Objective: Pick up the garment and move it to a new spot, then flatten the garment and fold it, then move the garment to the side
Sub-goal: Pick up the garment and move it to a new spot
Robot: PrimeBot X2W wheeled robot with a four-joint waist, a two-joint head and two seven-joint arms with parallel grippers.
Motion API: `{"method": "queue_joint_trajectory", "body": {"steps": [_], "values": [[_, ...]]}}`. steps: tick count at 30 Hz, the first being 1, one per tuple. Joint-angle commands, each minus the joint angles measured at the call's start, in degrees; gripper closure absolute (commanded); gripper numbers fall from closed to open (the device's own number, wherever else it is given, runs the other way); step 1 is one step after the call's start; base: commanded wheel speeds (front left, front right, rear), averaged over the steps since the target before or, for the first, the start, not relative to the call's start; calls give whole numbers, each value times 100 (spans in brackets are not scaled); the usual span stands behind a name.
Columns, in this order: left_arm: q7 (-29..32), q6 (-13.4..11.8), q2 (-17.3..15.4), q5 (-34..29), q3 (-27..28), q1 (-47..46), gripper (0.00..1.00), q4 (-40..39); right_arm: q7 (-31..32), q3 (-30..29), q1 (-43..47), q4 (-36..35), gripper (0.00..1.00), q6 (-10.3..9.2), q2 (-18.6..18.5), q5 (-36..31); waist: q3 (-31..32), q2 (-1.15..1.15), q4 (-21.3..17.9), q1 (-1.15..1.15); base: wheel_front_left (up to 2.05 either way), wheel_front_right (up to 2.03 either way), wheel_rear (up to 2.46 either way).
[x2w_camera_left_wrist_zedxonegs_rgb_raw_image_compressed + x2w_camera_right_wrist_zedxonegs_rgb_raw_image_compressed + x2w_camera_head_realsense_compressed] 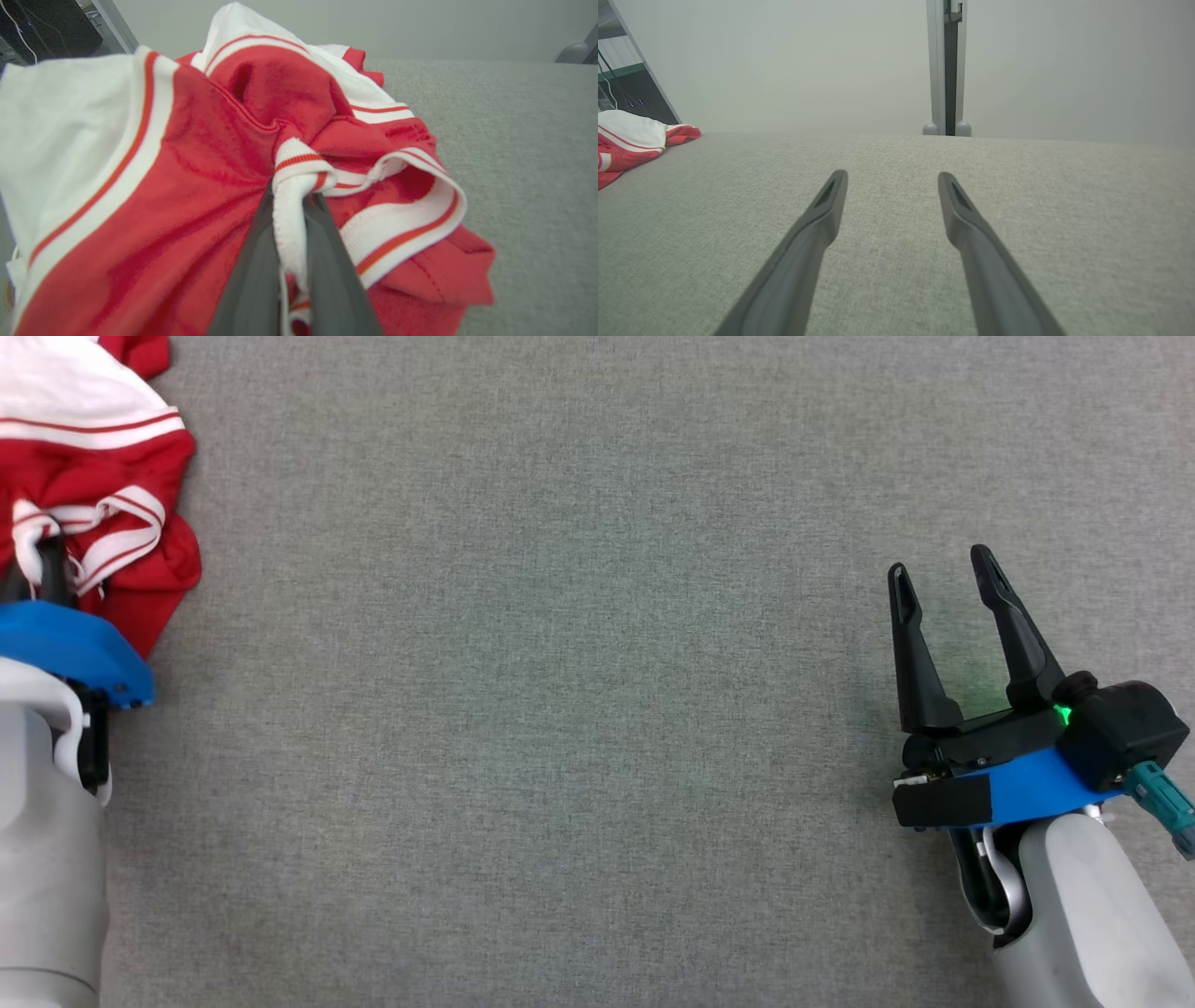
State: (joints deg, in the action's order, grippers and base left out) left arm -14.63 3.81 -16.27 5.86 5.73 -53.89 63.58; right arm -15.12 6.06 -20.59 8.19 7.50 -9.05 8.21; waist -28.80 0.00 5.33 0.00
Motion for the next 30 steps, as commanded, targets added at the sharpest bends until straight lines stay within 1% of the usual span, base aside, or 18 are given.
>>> {"method": "queue_joint_trajectory", "body": {"steps": [1,4,9,16,23,27,30], "values": [[-38,-24,-46,-24,-14,-120,100,-108,-6,0,-49,20,0,-2,24,28,34,0,-25,0,0,0,0],[-67,-58,-69,-70,-83,-190,100,-391,-6,10,-41,38,0,-2,61,46,93,0,-79,0,0,0,0],[-63,-110,-68,-196,-201,-222,100,-1326,-6,14,6,89,0,-2,174,84,253,0,-241,0,0,0,0],[-64,-60,-27,-362,-469,-336,100,-2442,-6,13,100,172,0,-2,373,137,591,0,-650,0,0,0,0],[14,58,168,-504,-904,-608,100,-3169,-6,20,194,261,0,-2,538,220,909,0,-1247,0,0,0,0],[157,139,307,-568,-1200,-775,100,-3499,-6,52,230,306,0,-2,601,297,1045,0,-1703,0,0,0,0],[251,201,468,-549,-1439,-893,100,-3693,-6,37,280,331,0,-2,618,357,1126,0,-2042,0,0,0,0]]}}
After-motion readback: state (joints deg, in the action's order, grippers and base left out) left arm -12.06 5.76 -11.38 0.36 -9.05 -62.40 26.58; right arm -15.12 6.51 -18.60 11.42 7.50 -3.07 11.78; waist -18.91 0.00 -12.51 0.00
